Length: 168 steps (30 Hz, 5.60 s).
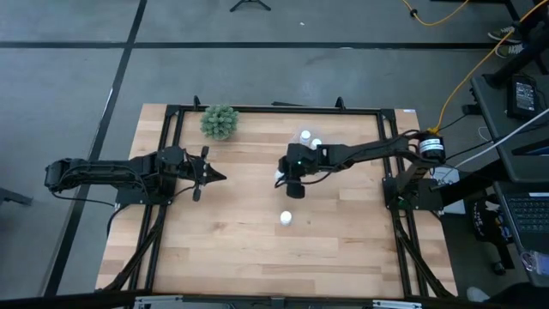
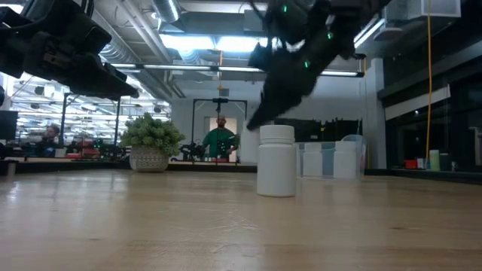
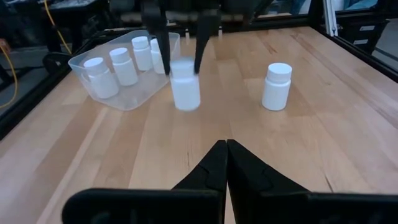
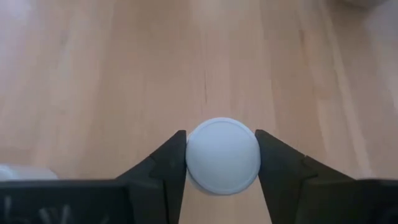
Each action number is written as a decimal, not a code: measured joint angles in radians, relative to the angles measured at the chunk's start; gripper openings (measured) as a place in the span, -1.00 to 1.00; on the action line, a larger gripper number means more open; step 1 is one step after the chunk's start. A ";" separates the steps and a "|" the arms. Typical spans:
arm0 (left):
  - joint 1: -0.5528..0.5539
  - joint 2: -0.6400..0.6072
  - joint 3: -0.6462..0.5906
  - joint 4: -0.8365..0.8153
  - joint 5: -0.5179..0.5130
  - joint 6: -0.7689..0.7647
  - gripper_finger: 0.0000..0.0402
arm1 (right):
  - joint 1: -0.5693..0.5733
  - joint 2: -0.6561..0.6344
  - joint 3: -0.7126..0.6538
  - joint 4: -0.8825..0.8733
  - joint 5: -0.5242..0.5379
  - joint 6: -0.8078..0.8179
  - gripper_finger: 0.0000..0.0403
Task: Pick and place pill bottles into a basket
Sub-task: Put the white pill bottle into the transparent bin
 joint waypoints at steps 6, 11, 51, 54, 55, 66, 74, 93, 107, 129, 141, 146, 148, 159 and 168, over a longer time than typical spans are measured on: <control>0.000 0.001 0.000 -0.003 0.000 0.003 -0.99 | -0.024 -0.060 0.071 -0.104 -0.054 -0.021 -0.22; 0.000 0.001 0.000 -0.001 0.000 0.003 -0.99 | -0.070 -0.097 0.099 -0.124 -0.136 -0.051 -0.22; -0.001 0.006 0.000 0.013 -0.002 0.206 -0.99 | -0.118 -0.389 0.000 -0.427 0.282 0.267 -0.23; -0.001 0.006 0.000 0.013 -0.002 0.243 -0.99 | -0.116 -0.384 -0.034 -0.387 0.282 0.293 -0.23; -0.001 0.006 0.000 0.012 -0.002 0.248 -0.99 | -0.117 -0.379 -0.042 -0.374 0.283 0.293 -0.23; -0.001 0.006 0.000 0.008 -0.002 0.248 -0.99 | -0.129 -0.378 -0.199 -0.244 0.332 0.361 -0.23; -0.001 0.006 0.000 0.008 -0.002 0.241 -0.99 | -0.129 -0.378 -0.306 -0.111 0.332 0.400 -0.23; -0.001 0.006 0.000 0.005 -0.027 0.239 -0.99 | -0.130 -0.282 -0.365 -0.026 0.382 0.456 -0.23; -0.001 0.006 0.000 0.004 -0.058 0.239 -0.99 | -0.130 -0.266 -0.365 -0.003 0.336 0.449 -0.22; -0.001 0.006 0.000 0.004 -0.058 0.238 -0.99 | -0.130 -0.266 -0.365 -0.003 0.330 0.444 -0.11; -0.001 0.006 0.000 0.005 -0.058 0.236 -0.99 | -0.130 -0.266 -0.338 -0.020 0.330 0.443 -0.11; -0.001 0.006 0.000 0.005 -0.058 0.236 -0.99 | -0.130 -0.266 -0.338 -0.042 0.302 0.450 -0.11; -0.001 0.006 0.000 0.004 -0.058 0.236 -0.99 | -0.129 -0.266 -0.338 -0.039 0.297 0.450 -0.11; -0.001 0.006 0.000 0.004 -0.058 0.235 -0.99 | -0.129 -0.266 -0.338 -0.049 0.297 0.448 0.03; -0.001 0.006 0.000 0.004 -0.058 0.235 -0.99 | -0.129 -0.266 -0.339 -0.050 0.297 0.445 -0.08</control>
